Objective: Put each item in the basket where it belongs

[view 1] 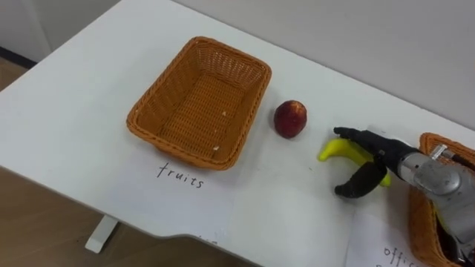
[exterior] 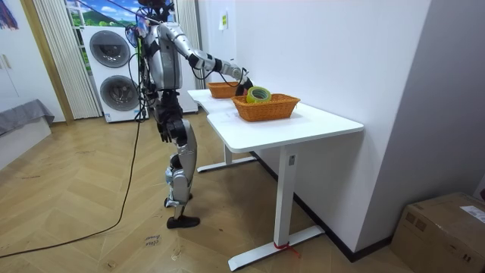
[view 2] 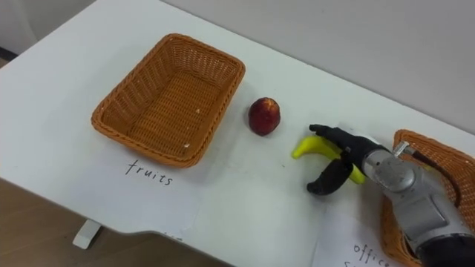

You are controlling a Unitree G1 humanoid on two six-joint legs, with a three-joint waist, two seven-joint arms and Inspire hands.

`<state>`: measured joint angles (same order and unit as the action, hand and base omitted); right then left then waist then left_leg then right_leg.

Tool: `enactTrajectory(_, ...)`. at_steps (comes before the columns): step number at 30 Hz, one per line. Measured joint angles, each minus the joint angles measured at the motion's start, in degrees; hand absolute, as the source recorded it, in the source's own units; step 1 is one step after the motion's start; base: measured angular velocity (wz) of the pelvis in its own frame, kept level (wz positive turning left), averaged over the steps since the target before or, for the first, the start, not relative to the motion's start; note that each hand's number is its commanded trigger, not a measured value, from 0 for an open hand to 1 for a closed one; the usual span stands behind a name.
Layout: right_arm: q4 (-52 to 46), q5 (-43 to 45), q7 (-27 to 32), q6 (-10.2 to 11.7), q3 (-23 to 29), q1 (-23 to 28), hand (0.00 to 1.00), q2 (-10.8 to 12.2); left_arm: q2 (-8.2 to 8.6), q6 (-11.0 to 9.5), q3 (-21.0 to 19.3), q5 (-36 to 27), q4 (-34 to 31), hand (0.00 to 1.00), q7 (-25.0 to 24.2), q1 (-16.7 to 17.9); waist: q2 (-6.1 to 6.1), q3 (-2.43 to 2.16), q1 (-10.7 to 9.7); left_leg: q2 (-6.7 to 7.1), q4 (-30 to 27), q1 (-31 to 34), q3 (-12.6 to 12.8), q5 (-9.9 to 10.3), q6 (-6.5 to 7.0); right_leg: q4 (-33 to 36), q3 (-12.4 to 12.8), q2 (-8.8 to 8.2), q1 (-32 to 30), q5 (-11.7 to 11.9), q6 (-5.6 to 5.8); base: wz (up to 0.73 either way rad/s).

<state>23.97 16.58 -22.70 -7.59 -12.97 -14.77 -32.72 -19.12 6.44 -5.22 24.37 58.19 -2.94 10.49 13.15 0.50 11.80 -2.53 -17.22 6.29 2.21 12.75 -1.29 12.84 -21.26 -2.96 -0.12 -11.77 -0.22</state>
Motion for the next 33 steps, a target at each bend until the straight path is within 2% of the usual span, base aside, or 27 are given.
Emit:
enactTrajectory(3,0.8,-0.2,-0.4,0.2,-0.5,-0.2,0.0,-1.0,-0.12,0.0,0.0,-0.1,0.0,0.0,0.0,-0.2,0.01,0.02,0.3,0.0,-0.1,0.0,0.0,0.0,0.0,0.0,-0.1,-0.02,-0.1,0.0,-0.02,0.0)
enactTrajectory(9,4.7,-0.3,-1.2,0.2,-1.9,-2.6,0.0,-1.5,-2.12,-0.1,2.2,-0.1,0.4,0.0,0.2,-1.0,0.28,0.15,1.1,0.02,-0.2,0.0,-0.6,0.0,-0.01,-0.2,-0.8,0.02,0.2,0.0,-0.05,0.05)
enactTrajectory(19,6.1,-0.2,-1.3,0.4,-2.1,-3.4,0.0,-1.6,-2.13,-0.1,2.1,-0.1,1.3,0.0,0.2,-0.9,0.24,0.24,1.3,0.04,-0.2,-0.1,-0.7,0.0,-0.01,-0.2,-0.8,0.01,0.3,0.1,-0.06,0.0)
enactTrajectory(26,6.1,0.0,-3.6,0.3,-2.1,-3.8,0.0,-2.2,-2.16,-0.1,2.1,-1.3,1.3,0.0,-0.1,-1.0,0.87,0.49,1.4,0.04,-0.3,-0.2,-0.6,0.0,-0.01,-0.2,-0.7,0.03,0.4,0.1,-0.05,0.0)
enactTrajectory(27,6.1,0.0,-3.8,0.2,-2.1,-3.8,0.35,-2.3,-2.18,-0.1,2.1,-1.3,1.3,0.0,-0.1,-1.0,0.92,0.47,1.4,0.04,-0.3,-0.3,-0.7,0.0,-0.02,-0.2,-0.7,0.03,0.5,0.1,-0.05,0.0)
enactTrajectory(28,6.2,0.0,-3.8,0.2,-2.1,-3.9,0.62,-2.3,-2.18,-0.1,2.0,-1.3,1.3,0.0,-0.1,-1.0,0.93,0.47,1.6,0.04,-0.3,-0.3,-0.6,0.0,-0.02,-0.2,-0.7,0.03,0.5,0.1,-0.05,0.0)
enactTrajectory(29,6.3,0.0,-4.1,0.1,-2.1,-3.9,0.84,-2.3,-2.18,-0.1,2.0,-1.3,1.3,0.0,-0.1,-1.0,0.92,0.48,1.8,0.05,-0.3,-0.5,-0.6,0.0,-0.01,-0.3,-0.7,0.04,0.7,0.1,-0.05,0.0)
enactTrajectory(30,6.3,0.0,-4.3,0.0,-2.1,-3.9,1.0,-2.3,-2.2,-0.1,2.0,-1.3,1.3,0.0,-0.1,-1.1,0.91,0.48,1.8,0.05,-0.2,-0.7,-0.7,0.0,-0.02,-0.4,-0.8,0.07,0.9,0.1,-0.05,0.0)
enactTrajectory(33,6.3,2.0,-3.6,-0.1,-1.9,-4.3,1.0,-2.5,-2.2,-0.1,2.0,-1.3,1.2,0.0,-0.1,-1.3,0.91,0.48,1.9,0.05,-0.2,-0.9,-0.9,0.0,-0.05,-0.5,-0.9,0.11,1.2,0.1,-0.05,0.01)
